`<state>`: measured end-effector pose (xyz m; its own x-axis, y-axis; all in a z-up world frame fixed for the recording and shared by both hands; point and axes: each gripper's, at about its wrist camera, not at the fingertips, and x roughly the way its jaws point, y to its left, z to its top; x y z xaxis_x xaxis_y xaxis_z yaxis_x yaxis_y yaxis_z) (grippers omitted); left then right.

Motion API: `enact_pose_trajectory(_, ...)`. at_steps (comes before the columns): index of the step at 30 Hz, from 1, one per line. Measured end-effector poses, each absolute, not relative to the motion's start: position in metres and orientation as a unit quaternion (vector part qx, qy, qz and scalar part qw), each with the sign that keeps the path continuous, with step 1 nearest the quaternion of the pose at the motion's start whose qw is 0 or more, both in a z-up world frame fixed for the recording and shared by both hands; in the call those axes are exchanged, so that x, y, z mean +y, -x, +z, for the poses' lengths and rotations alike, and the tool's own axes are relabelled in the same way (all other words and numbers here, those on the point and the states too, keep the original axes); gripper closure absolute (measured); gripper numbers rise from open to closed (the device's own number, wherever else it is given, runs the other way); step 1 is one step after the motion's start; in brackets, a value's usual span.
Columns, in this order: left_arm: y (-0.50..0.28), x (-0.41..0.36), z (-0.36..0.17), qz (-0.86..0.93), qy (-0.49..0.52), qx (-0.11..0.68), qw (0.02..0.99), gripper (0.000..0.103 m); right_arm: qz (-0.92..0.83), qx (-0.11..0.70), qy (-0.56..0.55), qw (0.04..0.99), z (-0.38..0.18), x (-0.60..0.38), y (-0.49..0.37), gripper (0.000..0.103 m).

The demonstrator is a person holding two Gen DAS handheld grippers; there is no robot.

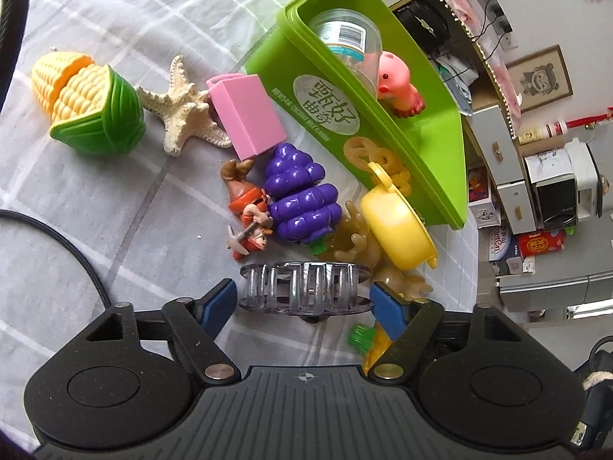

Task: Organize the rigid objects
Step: 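Grasp the orange round toy with the right tool while the left tool approaches the silver hair clip, then close the left tool on the silver hair clip and lift it, then carry the orange toy and hair clip into the green bin and release both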

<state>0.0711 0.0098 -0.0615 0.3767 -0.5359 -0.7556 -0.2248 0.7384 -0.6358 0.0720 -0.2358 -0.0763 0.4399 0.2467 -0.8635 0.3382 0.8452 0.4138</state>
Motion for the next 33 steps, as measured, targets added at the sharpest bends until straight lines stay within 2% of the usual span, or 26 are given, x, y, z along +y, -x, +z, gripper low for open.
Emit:
enact_pose_trajectory(9, -0.070, 0.010, -0.053, -0.105, 0.342, 0.535, 0.765, 0.026, -0.030, 0.524, -0.281, 0.803, -0.075, -0.239, -0.072, 0.040)
enact_pose_trajectory(25, -0.071, 0.009, -0.017, -0.125, 0.334, 0.481, 0.801, 0.027, -0.024, 0.471, -0.346, 0.811, -0.053, -0.256, -0.068, 0.040)
enact_pose_trajectory(33, -0.099, 0.007, 0.003, -0.133, 0.329, 0.460, 0.814, 0.027, -0.017, 0.446, -0.370, 0.815, -0.036, -0.267, -0.087, 0.040)
